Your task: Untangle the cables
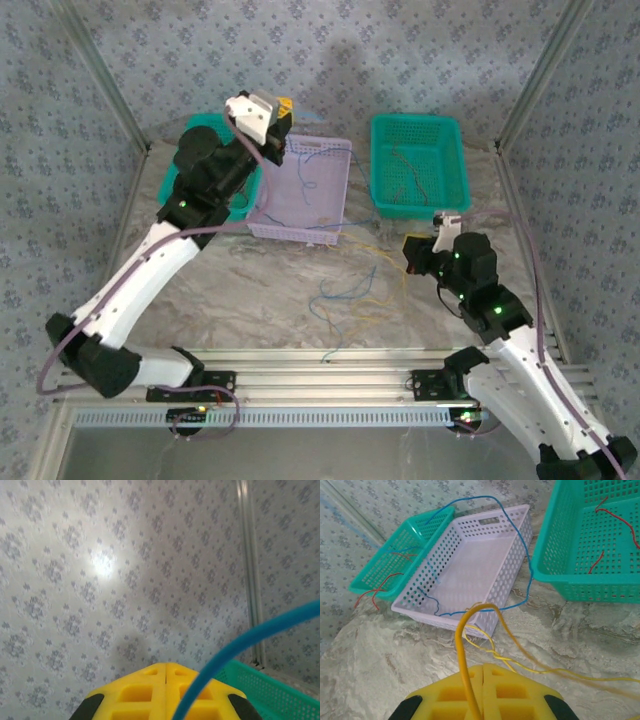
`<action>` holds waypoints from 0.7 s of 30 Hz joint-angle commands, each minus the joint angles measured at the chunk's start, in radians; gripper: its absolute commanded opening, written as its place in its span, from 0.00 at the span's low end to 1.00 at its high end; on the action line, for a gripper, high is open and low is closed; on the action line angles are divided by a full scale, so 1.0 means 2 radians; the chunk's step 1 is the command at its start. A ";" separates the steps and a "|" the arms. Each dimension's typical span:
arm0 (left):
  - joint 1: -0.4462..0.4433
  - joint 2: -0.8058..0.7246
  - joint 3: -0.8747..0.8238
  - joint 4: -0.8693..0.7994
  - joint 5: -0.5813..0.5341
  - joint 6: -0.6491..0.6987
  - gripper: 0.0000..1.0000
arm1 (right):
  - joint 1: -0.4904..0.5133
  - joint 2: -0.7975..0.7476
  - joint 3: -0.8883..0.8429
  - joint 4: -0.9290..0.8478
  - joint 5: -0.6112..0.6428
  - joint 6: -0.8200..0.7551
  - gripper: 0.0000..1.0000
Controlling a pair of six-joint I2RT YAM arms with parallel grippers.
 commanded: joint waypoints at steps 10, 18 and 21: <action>0.051 0.172 -0.021 0.111 0.027 -0.088 0.01 | 0.006 -0.008 -0.002 -0.017 -0.038 -0.028 0.00; 0.058 0.244 -0.052 0.144 0.017 -0.133 0.15 | 0.010 0.074 0.016 -0.050 -0.038 -0.027 0.00; 0.058 0.264 -0.040 0.136 0.028 -0.143 0.30 | 0.015 0.101 0.019 -0.049 -0.042 -0.023 0.05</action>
